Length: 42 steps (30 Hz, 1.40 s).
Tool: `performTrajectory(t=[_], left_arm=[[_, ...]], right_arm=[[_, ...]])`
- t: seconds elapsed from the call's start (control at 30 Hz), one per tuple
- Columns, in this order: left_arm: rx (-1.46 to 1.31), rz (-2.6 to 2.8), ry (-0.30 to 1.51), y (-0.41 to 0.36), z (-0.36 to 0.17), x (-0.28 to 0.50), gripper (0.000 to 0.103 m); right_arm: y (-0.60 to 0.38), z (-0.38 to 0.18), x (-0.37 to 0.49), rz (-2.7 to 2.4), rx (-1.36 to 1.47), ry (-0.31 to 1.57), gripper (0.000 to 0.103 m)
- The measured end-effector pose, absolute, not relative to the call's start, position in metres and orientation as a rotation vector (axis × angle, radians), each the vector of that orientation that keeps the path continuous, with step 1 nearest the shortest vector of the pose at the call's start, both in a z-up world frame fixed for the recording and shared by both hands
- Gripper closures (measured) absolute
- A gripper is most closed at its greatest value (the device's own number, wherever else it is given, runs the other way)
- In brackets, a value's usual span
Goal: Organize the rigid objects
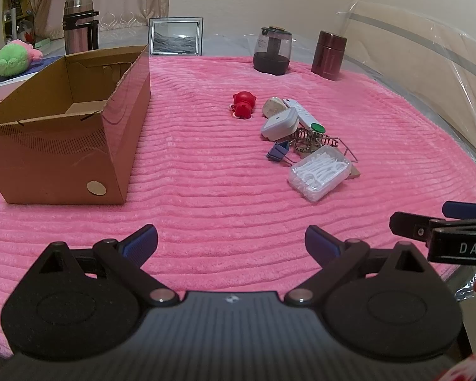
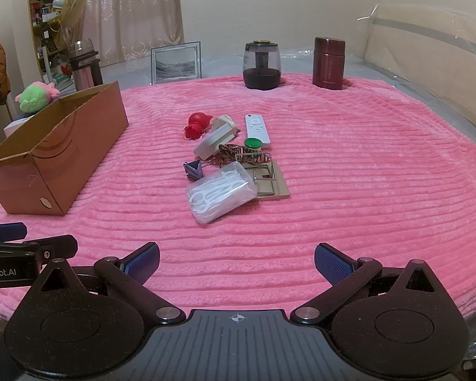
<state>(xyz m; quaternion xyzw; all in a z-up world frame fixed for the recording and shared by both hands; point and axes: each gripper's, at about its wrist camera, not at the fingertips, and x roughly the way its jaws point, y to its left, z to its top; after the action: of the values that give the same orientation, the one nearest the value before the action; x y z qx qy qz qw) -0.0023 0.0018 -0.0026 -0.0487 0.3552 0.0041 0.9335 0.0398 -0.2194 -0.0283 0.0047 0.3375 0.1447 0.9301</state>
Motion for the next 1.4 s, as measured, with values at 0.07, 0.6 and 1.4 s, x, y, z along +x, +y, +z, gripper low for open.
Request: performTrajectory(t=[0.07,0.6,1.4], left_arm=[[-0.1,0.008,0.726,0.002,-0.003,-0.002,0.006],[-0.1,0.009,0.726,0.002,-0.003,-0.002,0.006],[-0.08,-0.053,0.71,0.012,-0.01,0.027,0.006]], right_arm=[[-0.22,-0.028,0.04,0.297,0.01,0.691,0.002],[-0.221,-0.03,0.042,0.295,0.012,0.693,0.002],[-0.215,-0.039,0.059,0.343,-0.043,0.656,0.002]])
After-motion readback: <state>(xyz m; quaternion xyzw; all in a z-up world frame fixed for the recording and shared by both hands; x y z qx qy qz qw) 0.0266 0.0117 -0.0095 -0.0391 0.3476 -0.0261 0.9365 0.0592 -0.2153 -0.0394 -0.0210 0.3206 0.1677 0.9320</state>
